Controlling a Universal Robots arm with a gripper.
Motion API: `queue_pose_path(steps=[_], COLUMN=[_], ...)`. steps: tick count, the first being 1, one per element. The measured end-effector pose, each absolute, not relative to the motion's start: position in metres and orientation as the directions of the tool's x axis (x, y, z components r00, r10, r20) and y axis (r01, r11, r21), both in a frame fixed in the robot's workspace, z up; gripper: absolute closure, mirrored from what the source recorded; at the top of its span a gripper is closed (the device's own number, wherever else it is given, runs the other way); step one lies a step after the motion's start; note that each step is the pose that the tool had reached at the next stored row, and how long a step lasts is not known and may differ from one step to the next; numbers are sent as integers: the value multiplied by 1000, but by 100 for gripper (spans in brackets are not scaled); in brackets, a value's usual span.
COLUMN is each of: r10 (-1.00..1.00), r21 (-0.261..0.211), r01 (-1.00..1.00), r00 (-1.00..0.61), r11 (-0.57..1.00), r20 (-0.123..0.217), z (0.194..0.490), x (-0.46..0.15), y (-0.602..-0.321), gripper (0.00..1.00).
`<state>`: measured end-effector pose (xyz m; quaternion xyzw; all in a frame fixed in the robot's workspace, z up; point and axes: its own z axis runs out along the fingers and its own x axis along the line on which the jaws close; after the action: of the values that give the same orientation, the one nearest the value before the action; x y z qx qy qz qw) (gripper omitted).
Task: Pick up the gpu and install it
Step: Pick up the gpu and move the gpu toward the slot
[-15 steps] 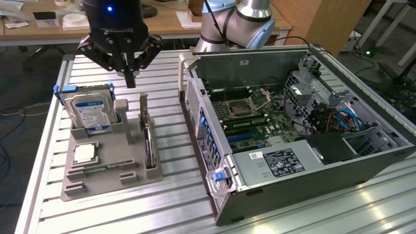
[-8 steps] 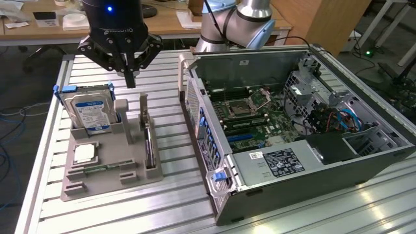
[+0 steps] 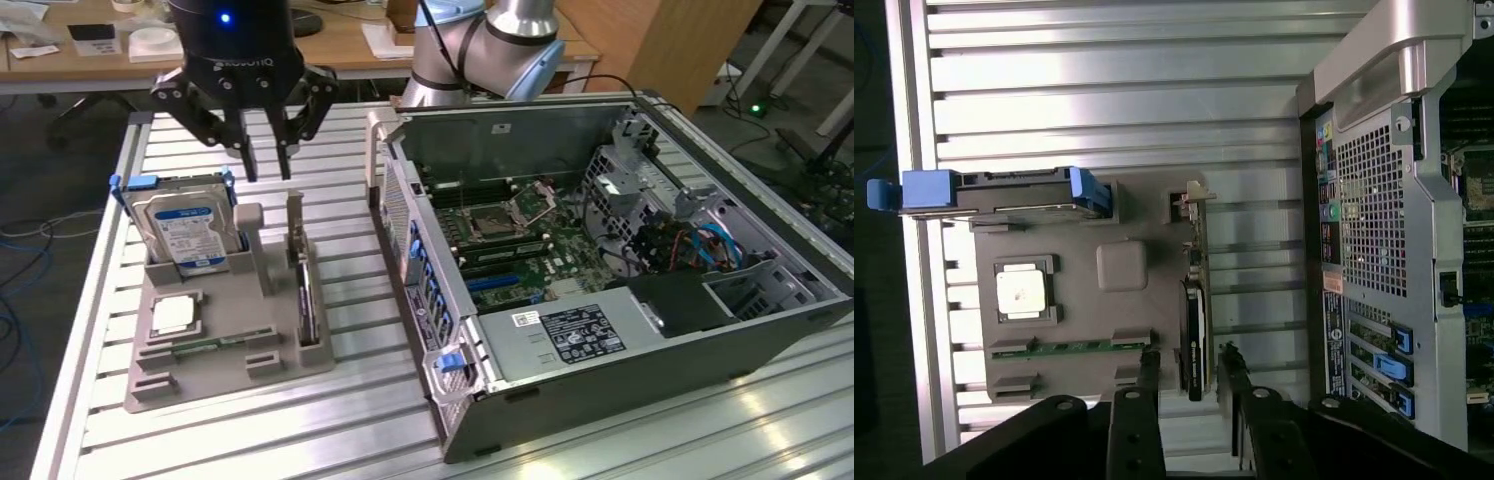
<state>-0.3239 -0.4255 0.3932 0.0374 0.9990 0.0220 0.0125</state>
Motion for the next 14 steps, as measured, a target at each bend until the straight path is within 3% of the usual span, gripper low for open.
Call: queue_pose_path(steps=[1, 3, 6, 7, 14], r10=[75, 75, 75, 74, 36], r21=[45, 45, 44, 44, 44], r01=[74, 74, 74, 73, 35], r00=[-997, -997, -997, -997, -999], r11=[996, 996, 996, 996, 998], r20=[-23, -23, -23, -23, -22], z=[393, 393, 393, 392, 384], x=[-324, -324, -324, -324, -321], y=[-426, -426, -425, -425, -425], gripper=[65, 53, 47, 41, 41])
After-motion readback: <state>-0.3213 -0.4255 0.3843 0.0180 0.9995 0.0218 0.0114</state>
